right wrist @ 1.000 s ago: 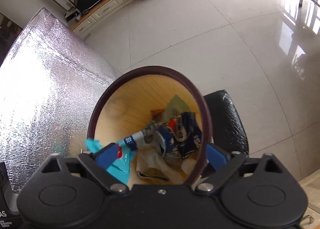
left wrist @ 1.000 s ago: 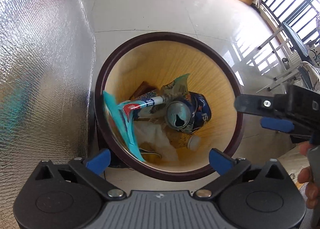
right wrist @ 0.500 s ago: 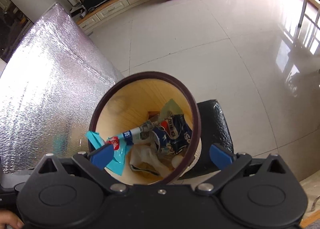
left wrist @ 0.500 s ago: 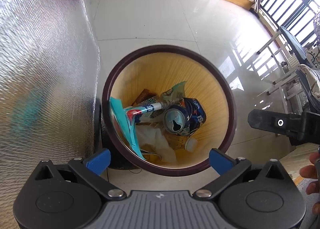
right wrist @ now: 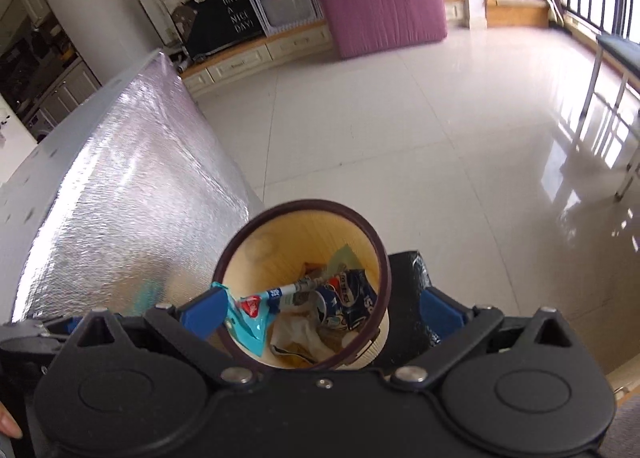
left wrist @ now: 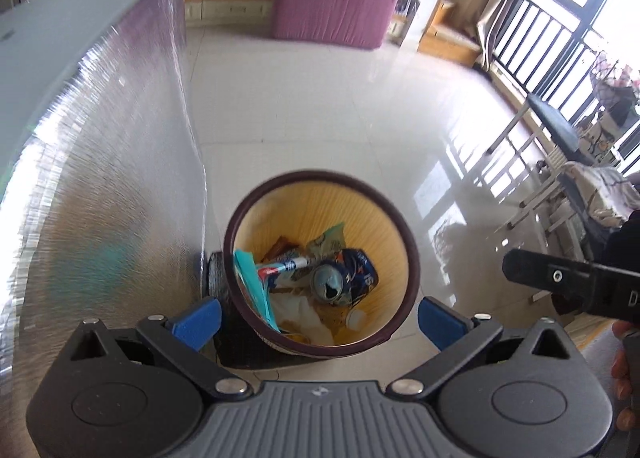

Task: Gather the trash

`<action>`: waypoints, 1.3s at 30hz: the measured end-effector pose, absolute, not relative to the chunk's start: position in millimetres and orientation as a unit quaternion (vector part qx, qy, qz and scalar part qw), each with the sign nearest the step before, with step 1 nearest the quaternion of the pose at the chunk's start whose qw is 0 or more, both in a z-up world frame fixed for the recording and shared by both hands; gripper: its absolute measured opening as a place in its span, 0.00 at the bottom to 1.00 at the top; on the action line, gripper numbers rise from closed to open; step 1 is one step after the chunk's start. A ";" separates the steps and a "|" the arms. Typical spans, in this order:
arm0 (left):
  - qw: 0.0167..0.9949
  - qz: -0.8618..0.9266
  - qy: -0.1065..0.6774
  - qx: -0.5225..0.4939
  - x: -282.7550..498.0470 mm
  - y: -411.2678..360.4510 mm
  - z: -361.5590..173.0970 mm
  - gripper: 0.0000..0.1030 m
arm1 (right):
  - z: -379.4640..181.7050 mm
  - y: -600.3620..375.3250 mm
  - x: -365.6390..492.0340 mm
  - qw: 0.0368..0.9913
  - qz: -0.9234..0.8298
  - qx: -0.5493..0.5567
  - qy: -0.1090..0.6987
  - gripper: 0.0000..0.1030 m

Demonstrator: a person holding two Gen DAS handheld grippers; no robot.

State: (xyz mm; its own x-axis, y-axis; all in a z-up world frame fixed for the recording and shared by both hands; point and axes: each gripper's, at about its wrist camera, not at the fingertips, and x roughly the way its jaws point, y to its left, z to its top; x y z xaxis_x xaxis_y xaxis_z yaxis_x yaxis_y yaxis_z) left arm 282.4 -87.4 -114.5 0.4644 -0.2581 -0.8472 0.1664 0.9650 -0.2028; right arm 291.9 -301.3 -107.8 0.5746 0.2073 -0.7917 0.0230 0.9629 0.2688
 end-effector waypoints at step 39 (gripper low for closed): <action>0.941 -0.080 0.326 -0.034 109.6 -30.6 -23.0 1.00 | -23.5 -268.7 113.5 0.950 0.050 0.045 0.304 1.00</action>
